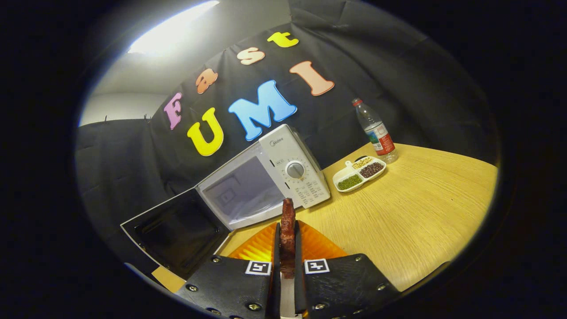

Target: Open the microwave, put the food inside, and close the microwave door.

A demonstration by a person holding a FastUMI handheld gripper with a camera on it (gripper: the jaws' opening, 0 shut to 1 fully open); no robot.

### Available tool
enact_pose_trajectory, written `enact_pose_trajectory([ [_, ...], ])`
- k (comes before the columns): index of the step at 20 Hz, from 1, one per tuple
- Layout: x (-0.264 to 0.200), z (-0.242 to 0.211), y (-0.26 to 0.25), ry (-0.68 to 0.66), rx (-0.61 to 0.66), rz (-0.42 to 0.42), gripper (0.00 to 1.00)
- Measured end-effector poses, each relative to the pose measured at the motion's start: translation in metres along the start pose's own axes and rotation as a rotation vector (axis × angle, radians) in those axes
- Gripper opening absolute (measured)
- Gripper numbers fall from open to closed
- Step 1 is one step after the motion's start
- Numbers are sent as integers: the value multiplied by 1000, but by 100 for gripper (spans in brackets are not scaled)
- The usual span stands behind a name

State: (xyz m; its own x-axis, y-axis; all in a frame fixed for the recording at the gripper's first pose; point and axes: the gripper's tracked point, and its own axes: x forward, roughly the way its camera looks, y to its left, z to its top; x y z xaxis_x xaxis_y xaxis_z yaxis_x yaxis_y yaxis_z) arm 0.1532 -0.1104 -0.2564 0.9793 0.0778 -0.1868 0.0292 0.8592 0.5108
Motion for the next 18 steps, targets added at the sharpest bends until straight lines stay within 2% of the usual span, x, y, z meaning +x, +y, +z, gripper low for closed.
enact_pose_trajectory([
  [8, 14, 18, 70, -9, -18, 68, 13],
  [13, 62, 12, 114, 10, 34, 101, 13],
  [18, 127, -5, 138, 15, 39, 75, 13],
])
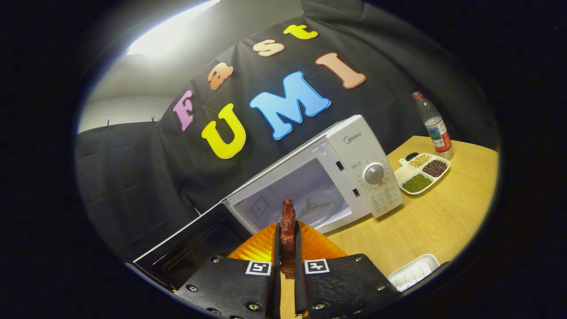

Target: Open the microwave, put the food inside, and close the microwave door.

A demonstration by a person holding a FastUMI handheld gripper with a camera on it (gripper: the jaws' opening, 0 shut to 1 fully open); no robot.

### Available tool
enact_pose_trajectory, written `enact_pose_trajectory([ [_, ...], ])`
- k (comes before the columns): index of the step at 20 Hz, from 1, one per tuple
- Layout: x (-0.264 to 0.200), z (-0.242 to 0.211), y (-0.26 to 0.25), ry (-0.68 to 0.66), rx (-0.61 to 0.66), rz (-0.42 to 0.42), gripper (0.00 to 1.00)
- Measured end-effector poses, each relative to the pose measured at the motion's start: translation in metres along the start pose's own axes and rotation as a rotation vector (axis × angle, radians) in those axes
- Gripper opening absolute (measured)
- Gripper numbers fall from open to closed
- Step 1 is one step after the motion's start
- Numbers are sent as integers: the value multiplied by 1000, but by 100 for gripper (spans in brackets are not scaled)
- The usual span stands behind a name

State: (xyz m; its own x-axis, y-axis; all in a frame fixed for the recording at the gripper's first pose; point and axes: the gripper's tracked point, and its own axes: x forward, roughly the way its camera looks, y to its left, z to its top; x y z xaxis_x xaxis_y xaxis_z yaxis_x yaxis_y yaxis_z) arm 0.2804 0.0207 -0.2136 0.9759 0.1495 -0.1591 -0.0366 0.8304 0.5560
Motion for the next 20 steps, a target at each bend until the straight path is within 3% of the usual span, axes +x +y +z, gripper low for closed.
enact_pose_trajectory([
  [6, 75, -20, -5, -19, -34, -103, 13],
  [12, 134, -31, 5, -29, -42, -130, 13],
  [20, 197, -25, -1, -92, 53, -172, 13],
])
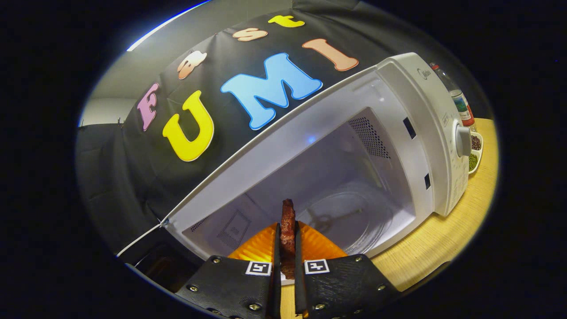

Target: Open the microwave, put the food inside, and close the microwave door.

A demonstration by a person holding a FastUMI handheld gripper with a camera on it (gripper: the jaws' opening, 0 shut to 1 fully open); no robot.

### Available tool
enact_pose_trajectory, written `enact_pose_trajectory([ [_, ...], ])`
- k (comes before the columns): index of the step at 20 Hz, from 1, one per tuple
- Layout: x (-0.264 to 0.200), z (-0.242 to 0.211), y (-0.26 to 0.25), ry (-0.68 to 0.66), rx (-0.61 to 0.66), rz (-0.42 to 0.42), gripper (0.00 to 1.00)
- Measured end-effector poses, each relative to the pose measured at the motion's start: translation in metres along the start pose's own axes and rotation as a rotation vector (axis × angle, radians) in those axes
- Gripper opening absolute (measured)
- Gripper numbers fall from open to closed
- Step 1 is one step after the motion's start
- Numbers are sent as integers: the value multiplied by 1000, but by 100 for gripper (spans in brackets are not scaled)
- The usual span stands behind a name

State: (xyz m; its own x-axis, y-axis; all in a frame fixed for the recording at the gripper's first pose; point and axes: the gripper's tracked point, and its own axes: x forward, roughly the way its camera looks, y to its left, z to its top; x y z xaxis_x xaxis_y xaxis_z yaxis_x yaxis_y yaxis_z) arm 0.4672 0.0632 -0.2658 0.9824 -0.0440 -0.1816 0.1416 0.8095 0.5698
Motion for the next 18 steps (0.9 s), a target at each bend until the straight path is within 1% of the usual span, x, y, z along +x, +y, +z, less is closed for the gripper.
enact_pose_trajectory([
  [4, 16, -7, -7, -40, -17, 2, 13],
  [5, 20, -9, -10, -48, -32, 2, 16],
  [6, 23, -9, -17, -47, -47, -17, 16],
  [7, 26, -11, -24, -41, -47, -30, 22],
  [8, 29, -12, -29, -37, -46, -35, 24],
  [9, 31, -12, -32, -28, -40, -32, 27],
  [10, 34, -14, -37, -22, -41, -45, 27],
  [12, 36, -16, -47, -11, -62, -72, 32],
  [13, 36, -17, -51, -8, -85, -84, 44],
  [15, 36, -19, -57, -7, -120, -106, 46],
  [16, 35, -20, -60, -7, -131, -115, 50],
  [18, 35, -19, -63, -12, -141, -124, 53],
])
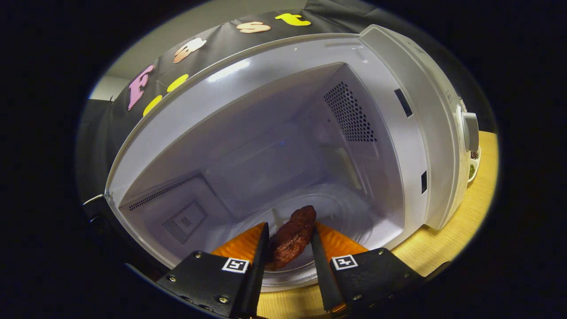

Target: Open the microwave, put the food inside, and close the microwave door.

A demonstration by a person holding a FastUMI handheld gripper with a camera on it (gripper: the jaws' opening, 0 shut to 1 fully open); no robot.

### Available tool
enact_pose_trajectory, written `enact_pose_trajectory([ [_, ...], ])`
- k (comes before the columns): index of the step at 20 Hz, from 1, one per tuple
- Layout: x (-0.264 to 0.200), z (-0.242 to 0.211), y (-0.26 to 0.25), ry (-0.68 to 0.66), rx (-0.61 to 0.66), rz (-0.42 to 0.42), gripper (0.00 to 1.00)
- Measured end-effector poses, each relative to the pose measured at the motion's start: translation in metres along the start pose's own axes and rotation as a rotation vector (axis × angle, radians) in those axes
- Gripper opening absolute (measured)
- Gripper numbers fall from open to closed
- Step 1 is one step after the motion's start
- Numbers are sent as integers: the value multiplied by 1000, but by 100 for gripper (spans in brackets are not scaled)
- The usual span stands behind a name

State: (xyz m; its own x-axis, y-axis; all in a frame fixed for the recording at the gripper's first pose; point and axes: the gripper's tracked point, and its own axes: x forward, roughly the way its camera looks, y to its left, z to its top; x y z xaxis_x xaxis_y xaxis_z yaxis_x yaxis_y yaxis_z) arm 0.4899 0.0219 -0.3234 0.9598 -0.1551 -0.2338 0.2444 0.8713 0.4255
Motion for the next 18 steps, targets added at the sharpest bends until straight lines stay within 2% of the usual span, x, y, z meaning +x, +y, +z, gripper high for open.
enact_pose_trajectory([
  [2, 2, 2, -2, -18, -32, -18, 57],
  [3, 2, 6, -6, -35, -67, -41, 68],
  [4, 2, 7, -10, -44, -103, -58, 71],
  [8, 3, 9, -25, -39, -175, -116, 77],
  [12, 6, 7, -32, -15, -231, -148, 91],
  [18, -3, 24, -30, -101, -456, -175, 96],
])
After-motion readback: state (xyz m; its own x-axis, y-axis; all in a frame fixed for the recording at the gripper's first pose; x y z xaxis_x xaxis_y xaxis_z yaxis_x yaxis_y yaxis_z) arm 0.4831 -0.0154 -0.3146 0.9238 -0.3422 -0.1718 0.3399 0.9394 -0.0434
